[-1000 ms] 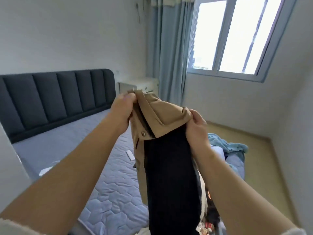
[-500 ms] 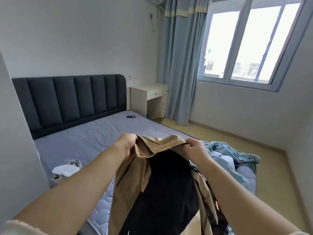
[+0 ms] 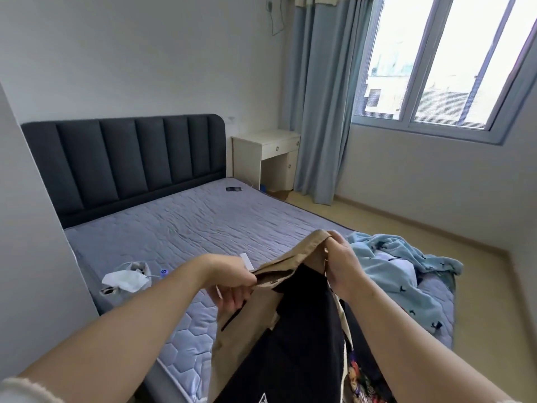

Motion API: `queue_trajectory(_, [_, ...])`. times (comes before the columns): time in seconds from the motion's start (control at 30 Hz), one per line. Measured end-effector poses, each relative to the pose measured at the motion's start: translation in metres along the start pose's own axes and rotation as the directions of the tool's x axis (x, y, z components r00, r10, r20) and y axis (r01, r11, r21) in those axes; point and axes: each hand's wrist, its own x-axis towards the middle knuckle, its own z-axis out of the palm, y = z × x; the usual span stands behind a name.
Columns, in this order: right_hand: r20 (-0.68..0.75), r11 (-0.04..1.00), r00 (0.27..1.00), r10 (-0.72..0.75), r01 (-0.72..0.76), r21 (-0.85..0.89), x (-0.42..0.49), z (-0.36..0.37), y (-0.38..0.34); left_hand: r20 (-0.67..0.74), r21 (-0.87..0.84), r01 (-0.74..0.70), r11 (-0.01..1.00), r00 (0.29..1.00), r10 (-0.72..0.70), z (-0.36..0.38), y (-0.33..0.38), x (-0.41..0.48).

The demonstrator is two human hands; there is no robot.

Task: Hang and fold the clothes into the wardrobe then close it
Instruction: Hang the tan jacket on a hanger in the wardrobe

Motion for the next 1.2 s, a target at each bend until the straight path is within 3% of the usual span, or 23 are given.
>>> queue_trajectory(0.07, [0.027,0.986,1.000,0.013,-0.017,0.166,0.001,0.002,-0.005,-0.282,-0.109,-0.085,0.990,0.958,0.051,-0.005,0.004,0.009])
queue_trajectory(0.13, [0.089,0.969,0.996,0.004,-0.026,0.248,0.000,0.002,-0.010,-0.536,-0.093,-0.234,0.968,0.831,0.149,-0.009,0.011,0.018])
queue_trajectory(0.17, [0.126,0.963,0.992,0.000,-0.034,0.269,0.000,0.001,-0.012,-0.543,-0.058,-0.321,0.945,0.805,0.240,-0.010,0.016,0.021])
queue_trajectory(0.23, [0.144,0.958,0.989,0.012,-0.052,0.281,-0.002,0.000,-0.017,-0.314,-0.105,-0.494,0.863,0.840,0.442,-0.008,0.028,0.023])
queue_trajectory(0.3, [0.101,0.959,0.995,0.015,-0.043,0.280,-0.002,-0.002,-0.023,0.004,-0.184,-0.513,0.839,0.853,0.522,0.000,0.039,0.020])
queue_trajectory(0.37, [0.041,0.967,0.998,-0.042,0.030,0.252,-0.003,-0.004,-0.029,0.099,-0.221,-0.535,0.815,0.819,0.565,0.010,0.044,0.021])
queue_trajectory(0.47, [-0.021,0.988,0.988,-0.153,0.152,-0.033,-0.010,-0.011,-0.035,-0.193,-0.177,-0.631,0.755,0.775,0.602,0.022,0.048,0.027])
queue_trajectory(0.53, [-0.092,0.963,0.986,-0.142,0.116,-0.242,-0.013,-0.017,-0.035,-0.368,-0.059,-0.628,0.776,0.736,0.568,0.024,0.049,0.029])
queue_trajectory(0.63, [-0.228,0.943,0.972,0.056,-0.126,-0.308,-0.015,-0.022,-0.032,-0.506,0.035,-0.608,0.793,0.674,0.539,0.028,0.053,0.027])
queue_trajectory(0.7, [-0.210,0.909,0.948,0.237,-0.293,-0.296,-0.018,-0.018,-0.028,-0.587,0.050,-0.626,0.779,0.613,0.530,0.033,0.062,0.021])
queue_trajectory(0.77, [-0.170,0.894,0.927,0.335,-0.369,-0.254,-0.019,-0.011,-0.026,-0.600,0.075,-0.653,0.754,0.574,0.557,0.038,0.070,0.015])
queue_trajectory(0.87, [-0.179,0.931,0.931,0.317,-0.341,-0.128,-0.016,-0.006,-0.021,-0.436,0.080,-0.686,0.723,0.628,0.644,0.039,0.070,0.005])
queue_trajectory(0.97, [-0.268,0.971,0.934,0.236,-0.235,0.033,-0.012,-0.006,-0.017,-0.186,-0.160,-0.657,0.736,0.753,0.631,0.026,0.059,-0.003])
queue_trajectory(1.03, [-0.249,0.981,0.949,0.194,-0.189,0.042,-0.014,-0.006,-0.014,-0.195,-0.288,-0.594,0.751,0.804,0.561,0.017,0.054,-0.004])
queue_trajectory(1.13, [-0.216,0.992,0.968,0.126,-0.120,0.039,-0.019,-0.004,-0.017,-0.381,-0.124,-0.572,0.811,0.782,0.493,0.012,0.050,0.003])
queue_trajectory(1.2, [-0.171,0.999,0.984,0.052,-0.048,0.024,-0.021,0.000,-0.023,-0.336,-0.042,-0.576,0.816,0.778,0.531,0.015,0.052,0.007])
